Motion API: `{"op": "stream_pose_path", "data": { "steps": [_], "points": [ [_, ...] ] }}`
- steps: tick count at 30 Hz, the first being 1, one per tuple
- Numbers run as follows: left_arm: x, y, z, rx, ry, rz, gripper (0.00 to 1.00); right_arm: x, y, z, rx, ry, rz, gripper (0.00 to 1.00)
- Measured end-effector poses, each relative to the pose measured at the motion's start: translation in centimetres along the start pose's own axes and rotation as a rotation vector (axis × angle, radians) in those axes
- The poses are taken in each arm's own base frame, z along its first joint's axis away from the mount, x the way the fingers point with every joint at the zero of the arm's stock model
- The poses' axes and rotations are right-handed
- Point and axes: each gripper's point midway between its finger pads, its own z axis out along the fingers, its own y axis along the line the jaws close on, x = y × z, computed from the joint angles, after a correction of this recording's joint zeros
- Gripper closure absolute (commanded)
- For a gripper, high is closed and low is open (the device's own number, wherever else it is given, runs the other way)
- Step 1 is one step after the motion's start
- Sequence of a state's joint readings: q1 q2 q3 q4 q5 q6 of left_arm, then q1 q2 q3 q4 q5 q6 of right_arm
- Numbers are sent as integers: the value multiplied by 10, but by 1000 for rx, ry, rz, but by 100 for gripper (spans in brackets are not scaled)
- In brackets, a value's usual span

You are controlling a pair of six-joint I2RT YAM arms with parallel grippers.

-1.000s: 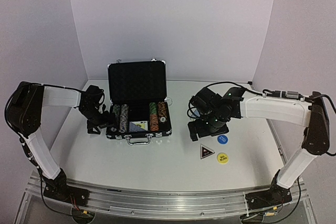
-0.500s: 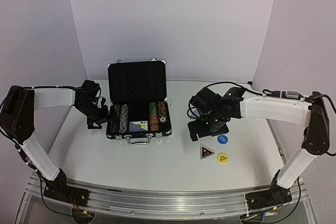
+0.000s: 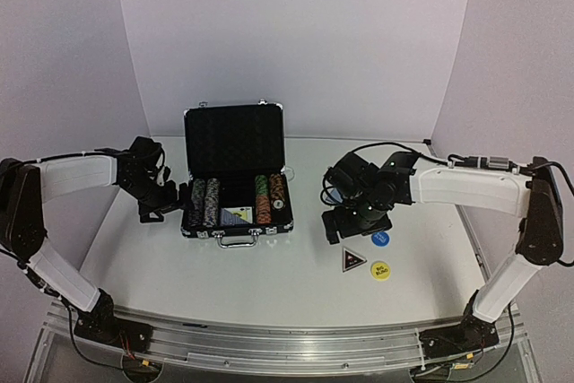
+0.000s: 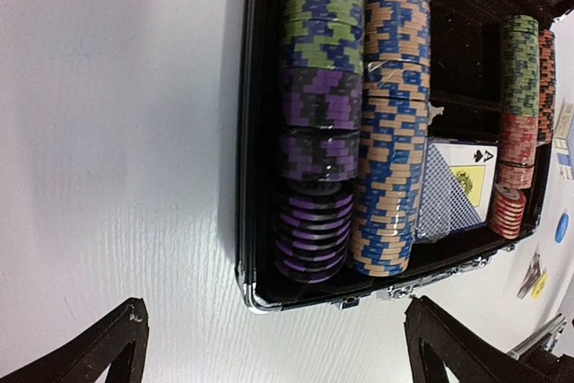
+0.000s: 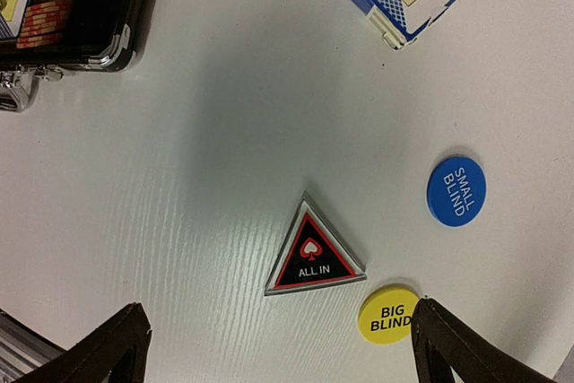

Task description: Pack up texas hold em set

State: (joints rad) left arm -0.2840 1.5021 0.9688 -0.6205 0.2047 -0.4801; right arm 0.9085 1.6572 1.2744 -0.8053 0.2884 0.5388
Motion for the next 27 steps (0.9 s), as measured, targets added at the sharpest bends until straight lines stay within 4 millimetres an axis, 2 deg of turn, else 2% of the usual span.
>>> {"op": "stream_pose_path", "data": {
  "steps": [7,16,21,27],
  "points": [
    [20,17,5,-55,44,-52,0,0,0,-2,-2,-5,1,2],
    [20,19,5,-62,38,-61,0,5,-9,-6,9,-16,12,2],
    [18,14,6,-31,26,-56,0,10,-21,0,26,4,55,2],
    [7,-7,-16,71,-54,-29,0,25,-39,15,23,86,123,2]
  ]
}}
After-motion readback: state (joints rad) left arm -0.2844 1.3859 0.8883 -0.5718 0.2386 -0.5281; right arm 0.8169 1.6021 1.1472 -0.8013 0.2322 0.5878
